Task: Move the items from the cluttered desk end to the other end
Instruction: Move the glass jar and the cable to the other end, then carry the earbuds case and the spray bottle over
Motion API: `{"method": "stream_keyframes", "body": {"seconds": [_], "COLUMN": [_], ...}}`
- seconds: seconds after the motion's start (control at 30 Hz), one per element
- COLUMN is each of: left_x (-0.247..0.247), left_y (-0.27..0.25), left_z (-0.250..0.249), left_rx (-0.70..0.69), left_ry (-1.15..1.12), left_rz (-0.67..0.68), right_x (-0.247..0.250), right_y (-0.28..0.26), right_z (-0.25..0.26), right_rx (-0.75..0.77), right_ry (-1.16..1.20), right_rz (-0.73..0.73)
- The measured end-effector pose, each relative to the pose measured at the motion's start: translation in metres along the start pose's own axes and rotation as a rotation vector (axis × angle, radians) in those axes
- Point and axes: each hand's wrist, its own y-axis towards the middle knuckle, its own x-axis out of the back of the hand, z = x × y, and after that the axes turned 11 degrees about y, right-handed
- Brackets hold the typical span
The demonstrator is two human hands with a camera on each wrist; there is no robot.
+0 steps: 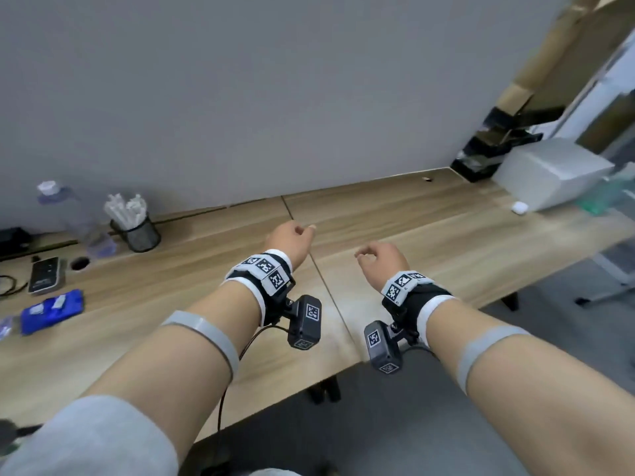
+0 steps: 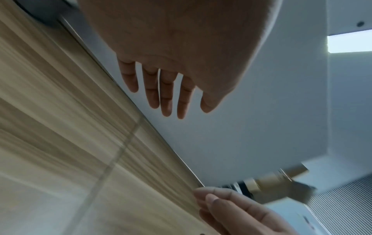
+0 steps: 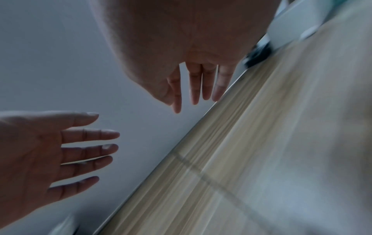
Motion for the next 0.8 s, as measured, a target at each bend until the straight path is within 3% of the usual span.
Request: {"method": "stream_keyframes", "body": {"seconds": [0.17,0.4,0.6,0.8], "left_x": [-0.058,-0.140,-0.219,-0.288], "left_y": [0.005,0.039,0.090,0.145], "left_z": [-0.112,-0.230,-0.318,-0.386], "left_rx": [-0.170,-0.356,-0.415,-0.359], "left_ry": [0.016,0.051,0.008,-0.045], "left_rz": [0.067,0.165,0.264,0.320], "right_x": [0.107,0.193,0.266,0.331], "right_y": [0.003,0.021,0.079,0.140], "right_z": [-0.070,-0.156,-0.225,-0.282], "right_rx": [-0.119,-0.249,-0.322,-0.382], "right_ry": [0.052,0.133,0.066,0.035], "right_rz": [-0.162,-0.331,-0.367,-0.304]}}
